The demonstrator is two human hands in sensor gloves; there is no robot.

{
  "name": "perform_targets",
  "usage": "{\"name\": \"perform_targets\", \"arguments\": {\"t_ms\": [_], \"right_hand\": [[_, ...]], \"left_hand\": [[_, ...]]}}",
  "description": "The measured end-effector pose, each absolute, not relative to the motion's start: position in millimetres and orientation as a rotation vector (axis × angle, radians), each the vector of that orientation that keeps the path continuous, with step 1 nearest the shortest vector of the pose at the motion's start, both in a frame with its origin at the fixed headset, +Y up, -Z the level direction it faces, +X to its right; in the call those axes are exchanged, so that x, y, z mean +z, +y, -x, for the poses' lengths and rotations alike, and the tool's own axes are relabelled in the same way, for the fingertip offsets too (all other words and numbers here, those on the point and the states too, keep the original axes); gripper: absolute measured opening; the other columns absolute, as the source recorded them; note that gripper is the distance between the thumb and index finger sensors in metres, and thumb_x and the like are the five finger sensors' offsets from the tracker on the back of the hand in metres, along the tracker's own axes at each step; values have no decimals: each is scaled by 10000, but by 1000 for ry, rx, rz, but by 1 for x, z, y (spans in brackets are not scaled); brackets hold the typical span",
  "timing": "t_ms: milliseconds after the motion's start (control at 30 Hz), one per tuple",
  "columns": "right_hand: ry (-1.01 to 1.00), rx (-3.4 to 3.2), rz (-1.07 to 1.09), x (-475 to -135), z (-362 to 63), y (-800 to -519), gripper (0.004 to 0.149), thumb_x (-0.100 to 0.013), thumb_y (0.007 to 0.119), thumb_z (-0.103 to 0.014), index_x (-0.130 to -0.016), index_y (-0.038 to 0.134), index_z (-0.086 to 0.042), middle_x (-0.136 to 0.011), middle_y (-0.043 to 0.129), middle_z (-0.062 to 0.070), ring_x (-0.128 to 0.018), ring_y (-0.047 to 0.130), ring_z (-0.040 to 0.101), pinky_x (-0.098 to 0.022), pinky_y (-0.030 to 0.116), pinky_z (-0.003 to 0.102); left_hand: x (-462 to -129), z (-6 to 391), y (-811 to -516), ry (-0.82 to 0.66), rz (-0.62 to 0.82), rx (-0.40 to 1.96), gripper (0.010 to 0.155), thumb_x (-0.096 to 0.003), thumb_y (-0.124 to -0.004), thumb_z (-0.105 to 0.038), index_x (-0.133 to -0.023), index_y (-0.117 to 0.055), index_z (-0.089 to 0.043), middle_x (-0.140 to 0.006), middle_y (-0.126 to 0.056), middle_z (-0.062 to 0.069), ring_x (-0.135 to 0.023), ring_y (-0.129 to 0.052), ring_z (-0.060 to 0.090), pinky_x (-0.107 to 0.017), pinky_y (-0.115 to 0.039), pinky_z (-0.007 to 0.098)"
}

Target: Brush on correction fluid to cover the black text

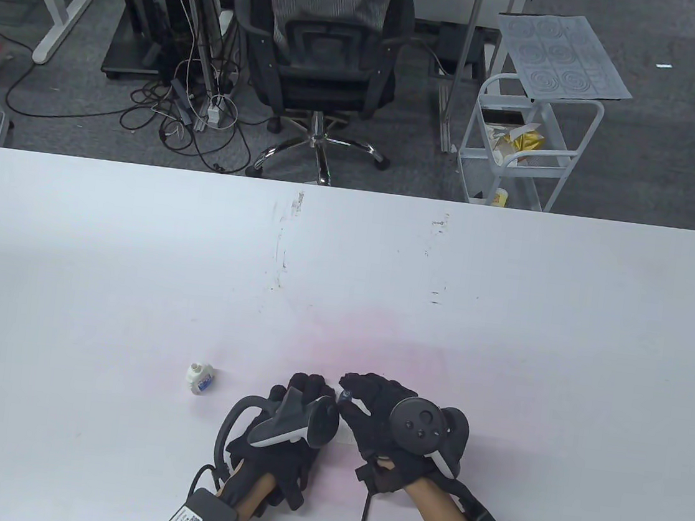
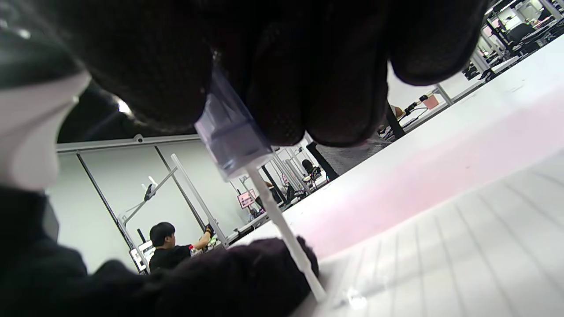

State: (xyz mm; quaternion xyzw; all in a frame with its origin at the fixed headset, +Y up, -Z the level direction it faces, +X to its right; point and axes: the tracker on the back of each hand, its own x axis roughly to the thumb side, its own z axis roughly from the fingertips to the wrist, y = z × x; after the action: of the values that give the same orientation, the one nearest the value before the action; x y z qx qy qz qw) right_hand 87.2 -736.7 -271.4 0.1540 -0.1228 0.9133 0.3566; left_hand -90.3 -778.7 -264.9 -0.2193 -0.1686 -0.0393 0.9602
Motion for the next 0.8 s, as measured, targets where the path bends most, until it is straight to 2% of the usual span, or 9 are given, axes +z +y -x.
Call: {"name": "perform_targets", "arguments": {"t_ms": [800], "right_hand": [[-311,2416,-430,-270,-87,-742,459,-324,922,-412,-740,894,-221,-699,938,39,-581,1015,321,-540,736,566]], "left_hand": [[-265,90,-779,-340,447,-79,648,-528,-491,-459,-1079,-191,-299,-1176,-135,8,-1137,-221,288,-833,-329,471]]}}
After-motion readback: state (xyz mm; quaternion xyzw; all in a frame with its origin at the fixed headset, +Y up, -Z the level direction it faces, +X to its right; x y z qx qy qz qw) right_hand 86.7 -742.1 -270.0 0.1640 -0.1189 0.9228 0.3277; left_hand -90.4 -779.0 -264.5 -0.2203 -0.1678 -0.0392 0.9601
